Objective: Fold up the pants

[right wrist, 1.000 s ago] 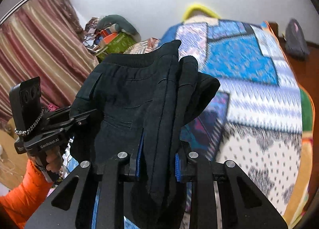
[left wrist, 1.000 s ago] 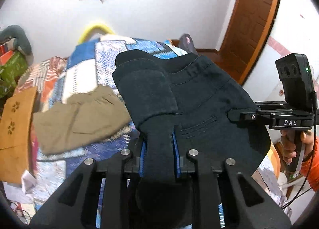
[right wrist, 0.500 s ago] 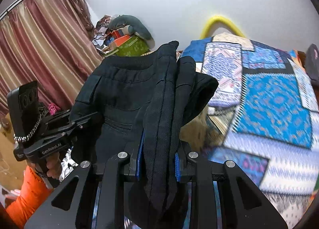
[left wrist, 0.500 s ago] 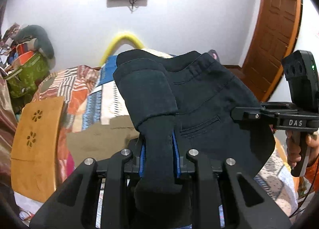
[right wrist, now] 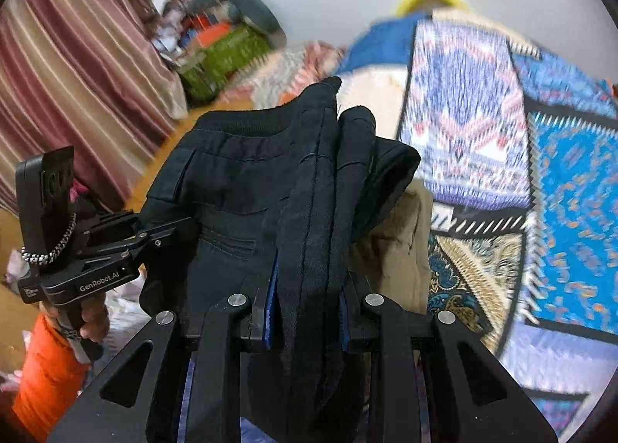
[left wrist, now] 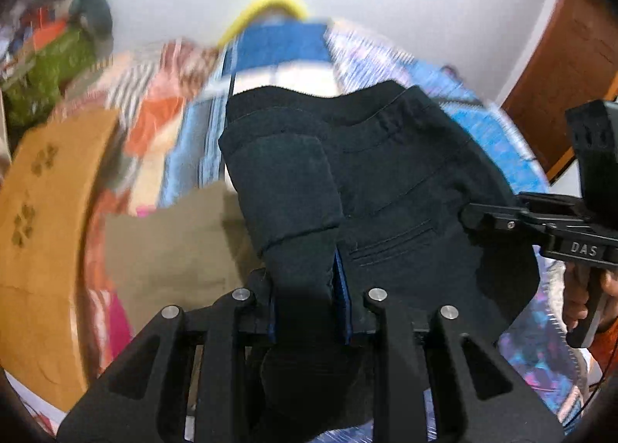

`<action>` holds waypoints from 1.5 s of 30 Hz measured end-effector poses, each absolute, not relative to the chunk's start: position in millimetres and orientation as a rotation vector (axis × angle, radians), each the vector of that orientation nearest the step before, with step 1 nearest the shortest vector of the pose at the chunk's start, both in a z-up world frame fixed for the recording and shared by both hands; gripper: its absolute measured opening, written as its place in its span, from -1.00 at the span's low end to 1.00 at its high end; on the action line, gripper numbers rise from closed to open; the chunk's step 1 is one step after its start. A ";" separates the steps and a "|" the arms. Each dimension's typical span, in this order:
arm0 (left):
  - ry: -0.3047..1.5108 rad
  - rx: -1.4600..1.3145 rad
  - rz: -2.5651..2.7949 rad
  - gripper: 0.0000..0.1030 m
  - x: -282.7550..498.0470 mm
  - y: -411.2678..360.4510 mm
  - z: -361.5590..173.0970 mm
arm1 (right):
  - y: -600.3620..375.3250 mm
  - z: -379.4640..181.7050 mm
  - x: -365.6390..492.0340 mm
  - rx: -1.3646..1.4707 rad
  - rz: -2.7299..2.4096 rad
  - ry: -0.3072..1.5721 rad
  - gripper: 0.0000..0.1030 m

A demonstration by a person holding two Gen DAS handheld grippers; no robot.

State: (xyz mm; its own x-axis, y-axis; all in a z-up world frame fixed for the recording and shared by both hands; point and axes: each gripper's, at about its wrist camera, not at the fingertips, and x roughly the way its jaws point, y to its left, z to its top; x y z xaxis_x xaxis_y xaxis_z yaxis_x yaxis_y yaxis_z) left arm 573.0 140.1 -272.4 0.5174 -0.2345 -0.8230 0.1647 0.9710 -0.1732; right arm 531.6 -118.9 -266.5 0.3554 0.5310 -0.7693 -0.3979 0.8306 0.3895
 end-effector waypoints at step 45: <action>0.245 0.012 -0.088 -0.06 147.0 60.5 25.7 | -155.1 0.3 155.9 0.017 0.578 0.277 -0.26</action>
